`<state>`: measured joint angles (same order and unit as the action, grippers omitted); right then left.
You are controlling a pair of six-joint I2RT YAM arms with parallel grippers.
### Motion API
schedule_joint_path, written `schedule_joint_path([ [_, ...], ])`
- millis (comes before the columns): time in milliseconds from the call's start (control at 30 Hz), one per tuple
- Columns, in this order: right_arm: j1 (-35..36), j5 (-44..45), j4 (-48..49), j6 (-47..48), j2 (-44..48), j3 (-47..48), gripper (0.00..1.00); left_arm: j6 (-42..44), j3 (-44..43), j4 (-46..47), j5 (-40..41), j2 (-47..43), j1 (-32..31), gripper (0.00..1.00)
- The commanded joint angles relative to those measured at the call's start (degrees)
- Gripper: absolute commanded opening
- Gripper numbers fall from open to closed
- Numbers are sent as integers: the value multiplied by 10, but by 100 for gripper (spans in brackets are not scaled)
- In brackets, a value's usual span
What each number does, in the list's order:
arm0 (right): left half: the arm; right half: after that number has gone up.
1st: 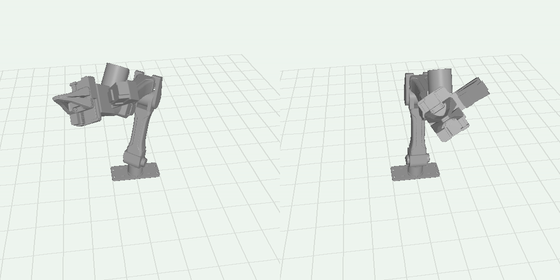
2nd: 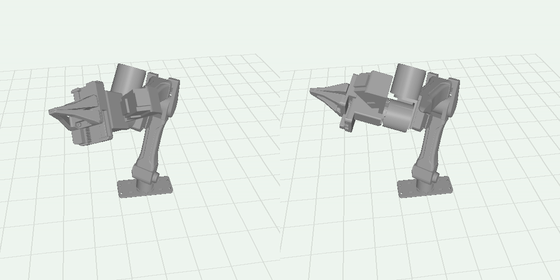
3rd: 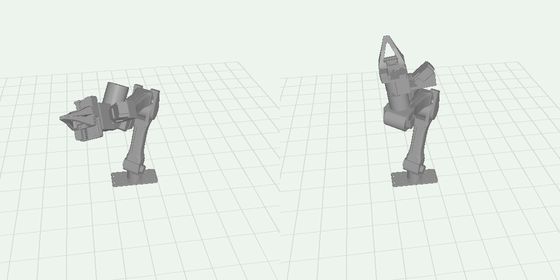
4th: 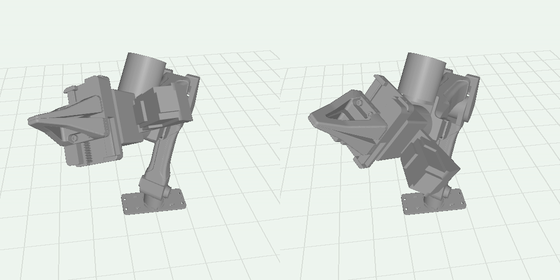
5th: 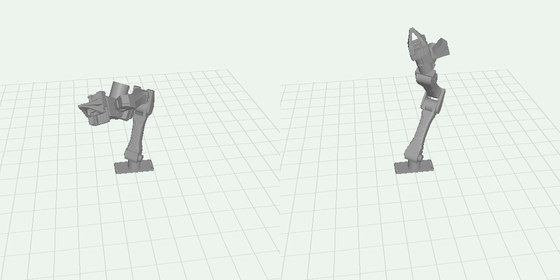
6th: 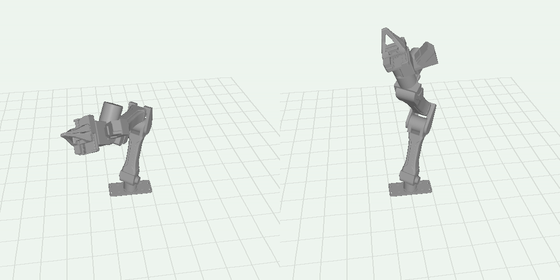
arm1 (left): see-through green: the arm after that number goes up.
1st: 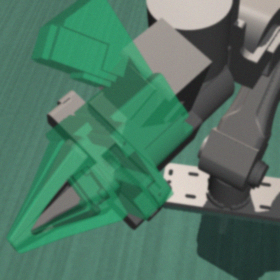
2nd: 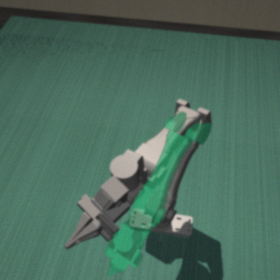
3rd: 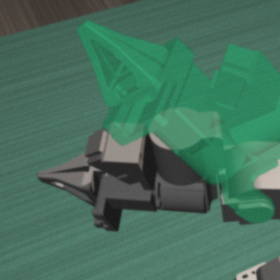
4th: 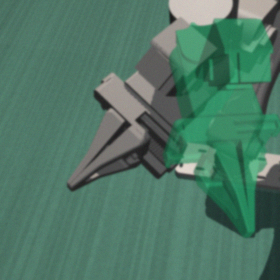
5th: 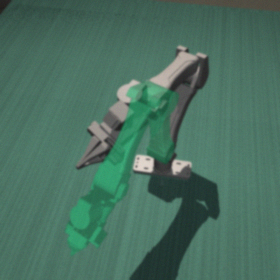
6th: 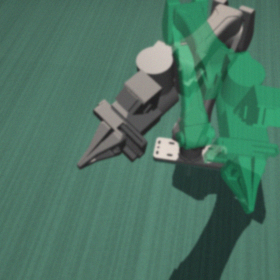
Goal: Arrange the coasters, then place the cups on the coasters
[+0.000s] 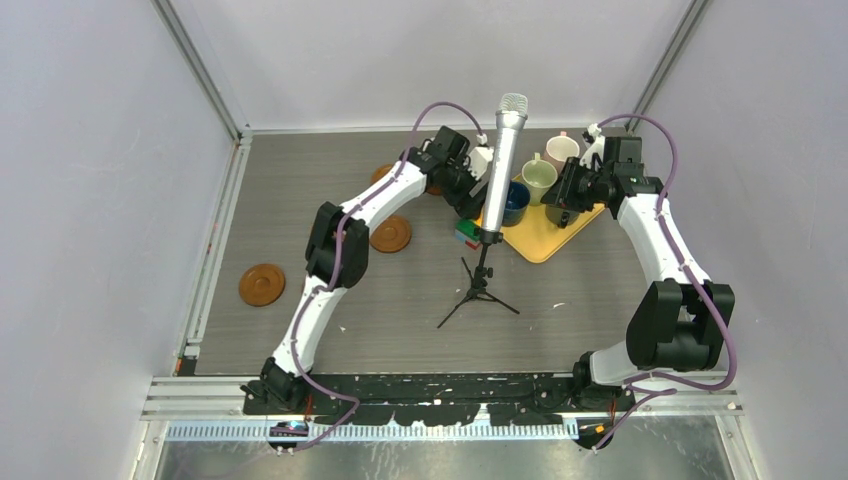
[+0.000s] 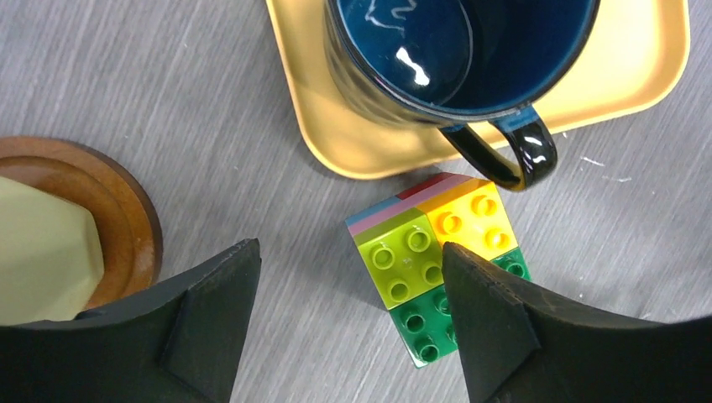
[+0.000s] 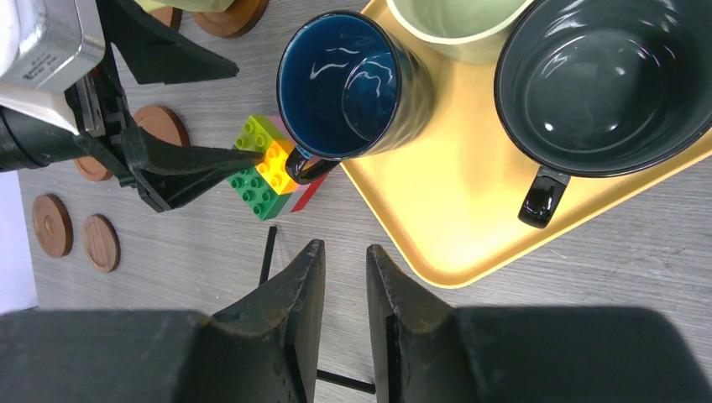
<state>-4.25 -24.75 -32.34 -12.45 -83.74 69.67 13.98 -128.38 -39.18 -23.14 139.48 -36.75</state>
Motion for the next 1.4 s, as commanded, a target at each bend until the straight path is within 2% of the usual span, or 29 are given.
schedule_joint_path([
  [0,1,-7,10,-2,6,9,31,23,45,-23,-7,-48,-6,79],
  [367,-1,-11,10,-1,8,7,31,24,132,-25,-32,-109,-18,72],
  [433,-1,-10,9,-1,8,7,31,28,145,-28,-31,-118,-18,72],
  [567,-1,-11,9,-1,6,8,31,24,158,-11,-11,-138,-18,79],
  [767,-1,-9,10,-4,7,9,31,11,104,-9,45,-127,-35,85],
  [1133,-11,-11,10,-6,8,9,35,-38,10,-25,25,-65,-58,96],
  [1367,-18,-13,10,-7,10,8,37,-63,-24,-13,86,-24,-78,95],
])
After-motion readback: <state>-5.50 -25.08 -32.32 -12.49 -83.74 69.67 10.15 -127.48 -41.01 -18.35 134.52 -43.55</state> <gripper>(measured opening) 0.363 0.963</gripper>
